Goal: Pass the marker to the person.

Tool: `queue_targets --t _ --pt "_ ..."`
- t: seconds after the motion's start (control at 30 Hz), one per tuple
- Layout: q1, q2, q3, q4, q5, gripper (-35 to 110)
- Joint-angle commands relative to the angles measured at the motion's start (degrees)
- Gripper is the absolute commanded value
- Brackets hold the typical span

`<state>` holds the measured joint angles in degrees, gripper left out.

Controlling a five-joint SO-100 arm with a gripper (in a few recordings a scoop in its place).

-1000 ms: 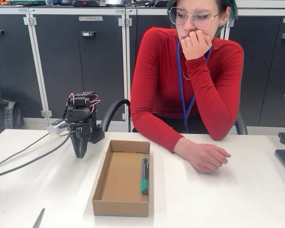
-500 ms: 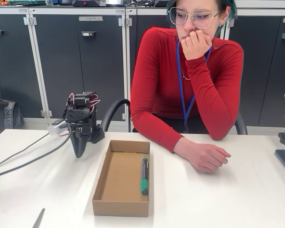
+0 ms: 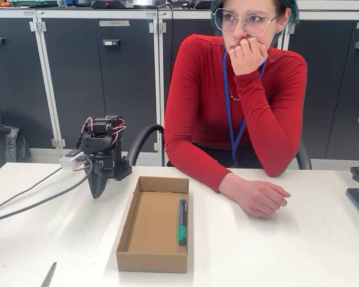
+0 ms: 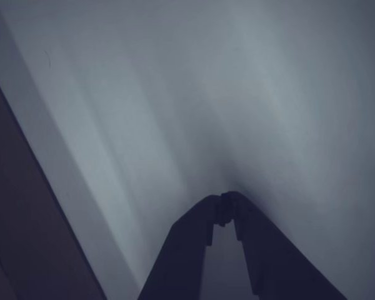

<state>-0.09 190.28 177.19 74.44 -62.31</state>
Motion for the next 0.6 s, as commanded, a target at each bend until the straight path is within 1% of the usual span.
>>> queue_targets --t 0.0,0.17,0.3,0.37,0.57 --pt "0.18 -1.58 -5.10 0.26 -0.62 -5" --pt "-0.26 -9.14 -14.59 0.18 0.97 -5" --pt "-0.88 -20.04 -29.62 0.18 4.92 -5" --pt "-0.35 -26.10 -38.58 -0.35 8.09 -5" --pt "0.35 -43.15 -65.65 -5.89 22.41 -5"
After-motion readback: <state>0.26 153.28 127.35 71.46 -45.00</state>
